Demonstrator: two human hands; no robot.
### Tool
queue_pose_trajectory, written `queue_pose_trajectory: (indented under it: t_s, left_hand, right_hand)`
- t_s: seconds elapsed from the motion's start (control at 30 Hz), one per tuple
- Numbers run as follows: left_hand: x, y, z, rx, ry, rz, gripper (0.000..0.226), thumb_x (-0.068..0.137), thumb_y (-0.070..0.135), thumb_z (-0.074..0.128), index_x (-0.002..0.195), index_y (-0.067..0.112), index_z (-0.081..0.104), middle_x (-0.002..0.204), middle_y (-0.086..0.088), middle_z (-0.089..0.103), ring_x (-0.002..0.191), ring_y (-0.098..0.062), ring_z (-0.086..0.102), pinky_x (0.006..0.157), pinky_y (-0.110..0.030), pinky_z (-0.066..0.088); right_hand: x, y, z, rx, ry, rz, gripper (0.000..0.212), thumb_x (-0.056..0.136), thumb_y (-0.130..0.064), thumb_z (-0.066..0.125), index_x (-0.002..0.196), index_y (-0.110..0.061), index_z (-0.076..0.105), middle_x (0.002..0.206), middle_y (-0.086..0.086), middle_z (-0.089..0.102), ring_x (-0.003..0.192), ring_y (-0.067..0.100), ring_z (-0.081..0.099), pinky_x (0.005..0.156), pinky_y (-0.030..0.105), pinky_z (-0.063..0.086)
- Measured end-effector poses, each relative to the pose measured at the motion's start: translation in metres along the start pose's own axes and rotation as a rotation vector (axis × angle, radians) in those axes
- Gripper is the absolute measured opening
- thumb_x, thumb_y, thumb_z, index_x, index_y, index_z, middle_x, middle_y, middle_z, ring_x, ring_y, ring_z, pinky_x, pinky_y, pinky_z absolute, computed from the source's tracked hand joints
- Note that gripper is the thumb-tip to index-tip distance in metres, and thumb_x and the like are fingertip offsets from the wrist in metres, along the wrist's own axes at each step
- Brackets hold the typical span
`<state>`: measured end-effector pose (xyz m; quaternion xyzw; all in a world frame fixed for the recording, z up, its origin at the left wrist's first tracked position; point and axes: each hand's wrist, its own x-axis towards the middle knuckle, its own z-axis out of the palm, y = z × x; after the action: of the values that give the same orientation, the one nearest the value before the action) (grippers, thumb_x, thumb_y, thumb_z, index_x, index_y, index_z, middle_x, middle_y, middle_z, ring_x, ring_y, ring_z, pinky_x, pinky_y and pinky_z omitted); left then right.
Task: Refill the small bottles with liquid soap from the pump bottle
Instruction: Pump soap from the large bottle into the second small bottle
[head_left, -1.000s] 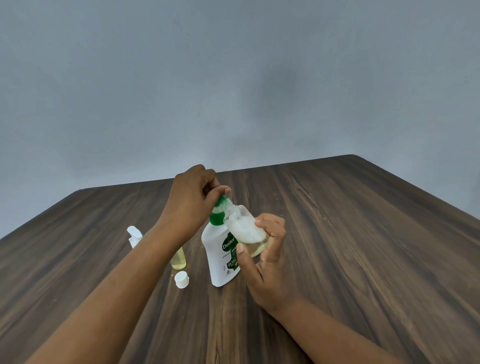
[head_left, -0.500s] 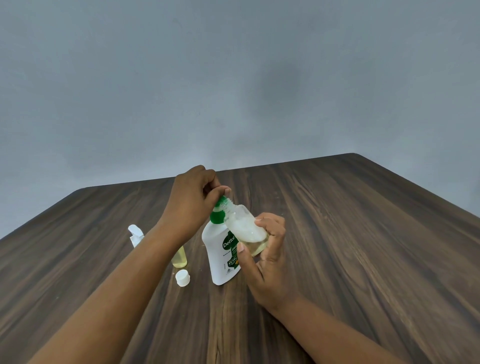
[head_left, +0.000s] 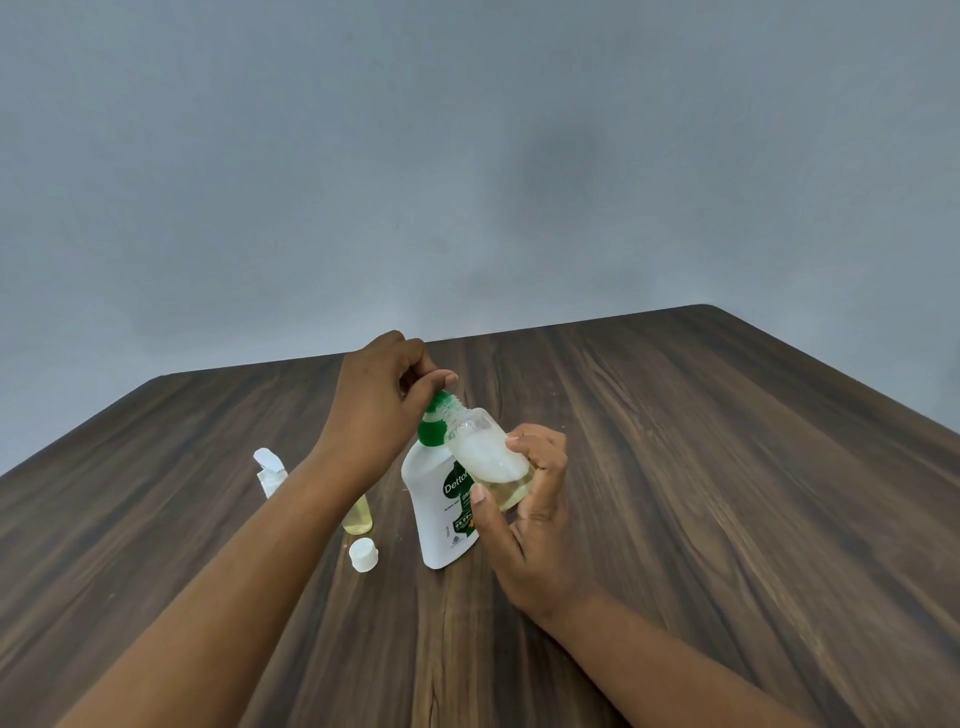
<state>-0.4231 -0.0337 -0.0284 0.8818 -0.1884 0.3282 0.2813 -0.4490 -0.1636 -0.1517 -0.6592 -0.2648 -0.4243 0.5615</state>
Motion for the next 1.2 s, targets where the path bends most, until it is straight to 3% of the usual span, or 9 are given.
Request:
queue_pose_trajectory:
  t_s: [0.27,0.5,0.83,1.03,1.2]
  left_hand:
    - [0.012,0.007,-0.009,0.064,-0.088,0.071,0.027,0.081,0.024,0.069,0.060,0.019,0.053,0.067,0.002,0.052,0.064,-0.009,0.049,0.057,-0.018,0.035]
    - [0.004,0.000,0.000,0.015,-0.020,0.022,0.027,0.081,0.021,0.069,0.059,0.017,0.054,0.064,0.005,0.050,0.060,-0.007,0.048,0.056,-0.010,0.033]
    - [0.010,0.004,-0.007,0.046,-0.069,0.061,0.028,0.081,0.024,0.070,0.059,0.018,0.054,0.067,0.001,0.054,0.063,-0.008,0.050,0.057,-0.015,0.035]
    - [0.003,0.001,-0.002,0.005,-0.034,0.029,0.034,0.081,0.022,0.069,0.055,0.025,0.048,0.063,0.007,0.049,0.060,-0.006,0.046,0.056,-0.010,0.034]
    - [0.011,0.005,-0.007,0.038,-0.090,0.061,0.032,0.082,0.025,0.068,0.057,0.024,0.048,0.067,0.004,0.050,0.064,-0.008,0.048,0.057,-0.015,0.033]
  right_hand:
    - [0.001,0.001,0.000,0.018,0.009,-0.012,0.038,0.085,-0.019,0.052,0.118,-0.023,0.032,0.116,-0.008,0.033,0.104,0.005,0.044,0.080,0.015,0.042]
    - [0.000,0.001,0.000,-0.003,0.007,0.000,0.038,0.085,-0.022,0.052,0.117,-0.024,0.032,0.115,-0.009,0.034,0.104,0.007,0.045,0.080,0.017,0.044]
    - [-0.001,0.001,-0.001,0.007,-0.007,0.002,0.041,0.086,-0.022,0.052,0.120,-0.024,0.029,0.117,-0.010,0.033,0.105,0.006,0.044,0.080,0.015,0.044]
    - [0.000,0.002,-0.002,0.012,-0.011,0.003,0.043,0.085,-0.020,0.052,0.120,-0.027,0.028,0.115,-0.010,0.032,0.103,0.007,0.044,0.077,0.019,0.045]
    - [0.001,0.002,-0.002,0.021,-0.006,0.005,0.044,0.088,-0.022,0.052,0.121,-0.030,0.026,0.117,-0.008,0.033,0.103,0.009,0.046,0.074,0.023,0.048]
